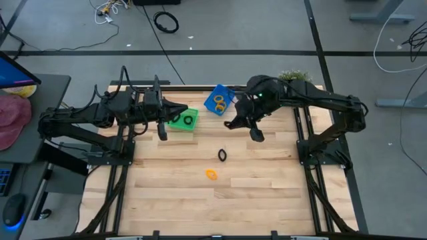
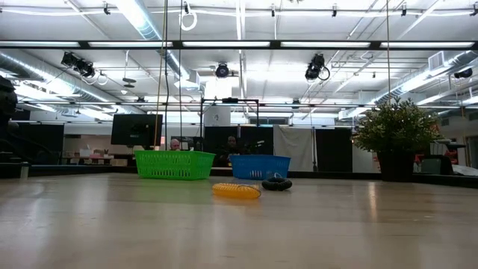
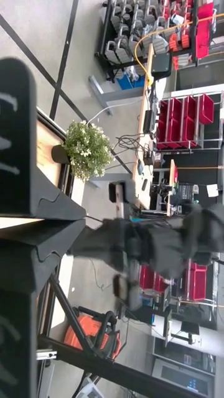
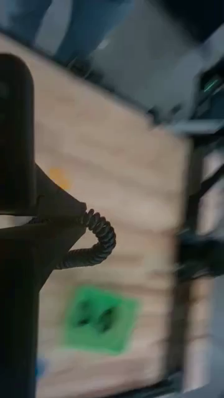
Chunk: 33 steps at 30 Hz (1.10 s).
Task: Sort spring keychains into baskets
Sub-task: Put the black spring keychain into the green basket
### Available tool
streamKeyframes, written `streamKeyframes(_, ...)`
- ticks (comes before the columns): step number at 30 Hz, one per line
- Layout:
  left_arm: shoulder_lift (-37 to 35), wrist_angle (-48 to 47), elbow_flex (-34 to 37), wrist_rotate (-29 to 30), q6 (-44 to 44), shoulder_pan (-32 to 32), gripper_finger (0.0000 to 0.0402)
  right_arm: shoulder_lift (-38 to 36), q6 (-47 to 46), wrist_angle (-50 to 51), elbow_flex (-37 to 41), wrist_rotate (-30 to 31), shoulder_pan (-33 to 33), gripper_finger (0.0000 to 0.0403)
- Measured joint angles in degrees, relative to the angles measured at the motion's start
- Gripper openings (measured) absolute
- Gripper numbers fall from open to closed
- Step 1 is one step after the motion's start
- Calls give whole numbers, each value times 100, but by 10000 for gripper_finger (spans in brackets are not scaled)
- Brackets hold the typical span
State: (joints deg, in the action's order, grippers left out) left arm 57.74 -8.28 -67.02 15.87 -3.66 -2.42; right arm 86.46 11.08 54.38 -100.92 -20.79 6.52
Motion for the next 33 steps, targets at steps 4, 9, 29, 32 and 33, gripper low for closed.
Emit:
streamKeyframes(4,0,7,0,-1,-2,-2,5,0,-266,-1105,-2,-721,76,4)
streamKeyframes(9,0,133,0,-17,-4,-2,5,80,-912,-2834,-4,-1328,255,4)
streamKeyframes(29,429,1186,-4,-1005,-326,74,124,796,-2416,-5233,0,-2533,355,3)
streamKeyframes(32,593,1459,-4,-1084,-318,74,158,796,-2439,-5233,0,-2533,332,3)
streamKeyframes(33,639,1531,-4,-1121,-317,74,167,796,-2466,-5252,0,-2534,322,3)
